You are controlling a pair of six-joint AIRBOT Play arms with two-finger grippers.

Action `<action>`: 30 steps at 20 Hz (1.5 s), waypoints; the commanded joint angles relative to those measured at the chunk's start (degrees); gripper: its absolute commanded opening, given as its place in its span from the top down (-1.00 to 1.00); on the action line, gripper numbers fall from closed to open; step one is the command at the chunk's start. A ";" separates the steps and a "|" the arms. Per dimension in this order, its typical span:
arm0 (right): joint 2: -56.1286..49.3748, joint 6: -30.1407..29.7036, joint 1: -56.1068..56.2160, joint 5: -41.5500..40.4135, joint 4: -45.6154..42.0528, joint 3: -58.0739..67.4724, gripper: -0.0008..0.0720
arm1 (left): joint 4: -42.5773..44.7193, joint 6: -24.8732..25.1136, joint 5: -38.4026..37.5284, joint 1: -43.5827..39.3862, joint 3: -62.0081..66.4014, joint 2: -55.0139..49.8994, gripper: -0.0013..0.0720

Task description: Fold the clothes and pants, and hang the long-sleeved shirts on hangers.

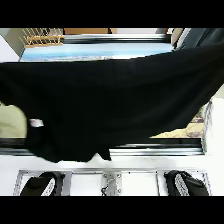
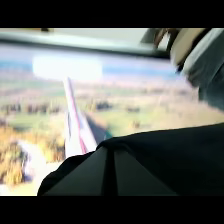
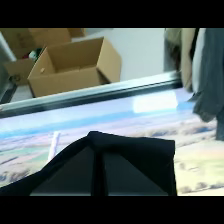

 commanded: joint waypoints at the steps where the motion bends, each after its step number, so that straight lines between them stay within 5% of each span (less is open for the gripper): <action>1: -8.76 0.07 4.31 -0.37 2.19 0.04 0.95 | 2.97 -0.02 -4.00 0.07 0.00 -12.68 0.94; 8: -37.38 -0.04 13.44 -17.62 -3.52 0.11 0.92 | 3.43 3.98 14.34 -0.90 4.15 -48.52 0.94; 9: -39.78 -0.07 13.53 -19.82 -2.10 0.11 0.73 | 2.16 3.67 14.73 -0.90 6.97 -53.18 0.94; 11: -42.38 -0.07 13.42 -23.06 0.46 0.11 -0.40 | 0.04 1.75 14.08 -0.28 12.50 -59.36 0.86; 12: -42.51 -0.11 13.29 -24.13 0.33 0.11 -0.55 | -1.11 1.68 13.42 0.35 14.95 -61.22 0.15; 13: -42.12 -0.09 12.79 -24.79 0.35 0.11 -0.55 | -1.75 1.68 12.33 0.92 17.05 -62.25 -0.56; 14: -41.11 -0.09 11.78 -24.61 0.35 0.11 -0.55 | -1.64 1.70 10.36 1.60 18.67 -62.47 -0.72; 17: -35.85 -0.74 7.52 -16.52 0.35 -0.17 -0.55 | -1.53 4.11 3.82 5.01 17.62 -60.00 -0.73; 21: -25.62 -9.81 4.70 -1.09 0.26 -7.87 -0.55 | -1.49 4.48 5.70 8.44 -5.07 -50.45 -0.73; 28: -10.36 -11.87 6.01 3.89 2.34 -27.63 -0.52 | -8.07 4.55 21.09 15.91 -44.48 -39.76 -0.72; 30: -9.18 -11.87 6.86 3.89 2.62 -29.24 -0.20 | -13.22 7.37 24.59 17.33 -48.46 -39.71 -0.72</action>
